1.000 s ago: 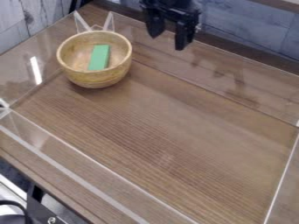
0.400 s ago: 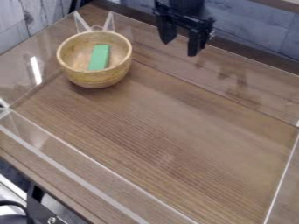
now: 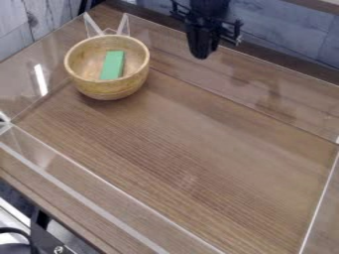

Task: Put green stick into wooden bowl

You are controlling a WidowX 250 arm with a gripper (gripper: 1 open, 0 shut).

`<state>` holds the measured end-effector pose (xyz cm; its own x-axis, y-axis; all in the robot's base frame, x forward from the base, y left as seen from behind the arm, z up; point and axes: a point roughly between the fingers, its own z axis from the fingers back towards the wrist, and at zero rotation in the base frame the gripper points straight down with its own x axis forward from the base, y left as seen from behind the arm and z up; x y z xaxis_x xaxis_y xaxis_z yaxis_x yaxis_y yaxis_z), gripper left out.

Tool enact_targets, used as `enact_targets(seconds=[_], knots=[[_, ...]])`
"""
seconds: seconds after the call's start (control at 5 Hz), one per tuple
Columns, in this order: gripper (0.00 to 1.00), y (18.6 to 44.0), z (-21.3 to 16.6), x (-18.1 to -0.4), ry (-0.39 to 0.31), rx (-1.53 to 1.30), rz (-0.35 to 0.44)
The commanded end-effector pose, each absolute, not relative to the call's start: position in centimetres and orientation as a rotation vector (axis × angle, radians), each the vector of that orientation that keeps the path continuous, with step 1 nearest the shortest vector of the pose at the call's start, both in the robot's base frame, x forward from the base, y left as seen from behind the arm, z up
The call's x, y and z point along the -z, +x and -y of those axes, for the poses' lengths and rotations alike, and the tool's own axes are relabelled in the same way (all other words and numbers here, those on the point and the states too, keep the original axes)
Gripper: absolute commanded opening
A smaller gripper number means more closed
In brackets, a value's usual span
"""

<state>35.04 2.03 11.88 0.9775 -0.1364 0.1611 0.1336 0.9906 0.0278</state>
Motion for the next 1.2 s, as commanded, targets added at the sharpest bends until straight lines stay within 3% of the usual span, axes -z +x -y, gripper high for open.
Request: enact_targets(seconds=[0.0,0.4,1.0], knots=[[1.0,34.9,-3.1,-16.0,0.022,0.092,0.255],[1.0,33.5,-8.0,-17.4,0.037,-0.023,0.255],[1.0,33.2,-14.7,-14.2,0.051,0.16,0.218]])
